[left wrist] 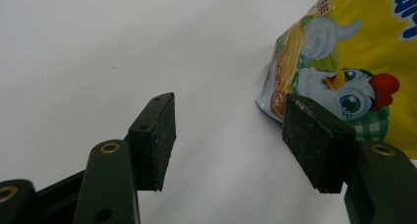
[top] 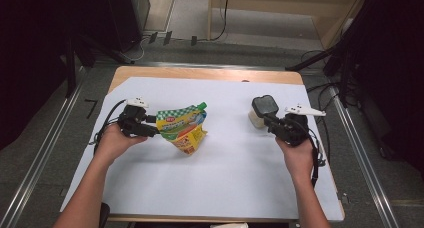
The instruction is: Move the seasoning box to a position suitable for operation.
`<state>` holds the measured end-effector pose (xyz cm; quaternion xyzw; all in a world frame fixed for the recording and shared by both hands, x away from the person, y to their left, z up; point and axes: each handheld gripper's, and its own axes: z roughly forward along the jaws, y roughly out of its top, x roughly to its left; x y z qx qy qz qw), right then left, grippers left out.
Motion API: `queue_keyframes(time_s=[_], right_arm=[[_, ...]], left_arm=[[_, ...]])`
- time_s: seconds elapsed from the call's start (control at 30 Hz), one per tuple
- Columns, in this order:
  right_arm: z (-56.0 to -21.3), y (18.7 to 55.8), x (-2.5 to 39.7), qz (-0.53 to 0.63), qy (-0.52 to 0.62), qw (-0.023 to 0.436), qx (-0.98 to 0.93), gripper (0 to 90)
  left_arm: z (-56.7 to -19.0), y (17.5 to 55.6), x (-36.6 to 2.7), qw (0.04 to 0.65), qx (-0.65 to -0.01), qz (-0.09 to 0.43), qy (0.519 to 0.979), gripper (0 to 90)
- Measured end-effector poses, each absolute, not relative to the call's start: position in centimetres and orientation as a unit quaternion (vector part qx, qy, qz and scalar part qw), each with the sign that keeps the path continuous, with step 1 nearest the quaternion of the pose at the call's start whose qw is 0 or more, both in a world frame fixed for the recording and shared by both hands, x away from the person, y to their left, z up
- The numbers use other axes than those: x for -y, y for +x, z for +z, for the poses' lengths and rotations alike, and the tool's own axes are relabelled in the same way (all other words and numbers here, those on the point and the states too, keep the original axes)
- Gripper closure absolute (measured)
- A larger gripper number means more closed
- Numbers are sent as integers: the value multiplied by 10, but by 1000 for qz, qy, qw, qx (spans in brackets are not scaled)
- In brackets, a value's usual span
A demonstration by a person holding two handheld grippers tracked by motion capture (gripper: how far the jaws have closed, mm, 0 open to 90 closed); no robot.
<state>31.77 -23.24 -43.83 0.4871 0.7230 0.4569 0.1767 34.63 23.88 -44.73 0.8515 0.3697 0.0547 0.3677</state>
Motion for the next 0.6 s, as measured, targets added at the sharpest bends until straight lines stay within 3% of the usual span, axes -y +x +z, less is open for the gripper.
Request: queue_keyframes(time_s=[0.3,0.33,0.37,0.4,0.6], right_arm=[[-427,329,240,443,490,186,-727,526],[-426,334,242,439,493,189,-727,469],[-426,334,242,439,493,189,-727,469],[-426,339,243,432,495,195,-729,393],[-429,354,243,434,506,184,-723,294]], left_arm=[[-451,346,-235,351,-368,58,859,383],[-451,346,-235,352,-369,53,859,390],[-451,346,-235,352,-369,53,859,390],[-451,346,-236,354,-371,53,857,390],[-451,346,-237,353,-368,53,858,395]])
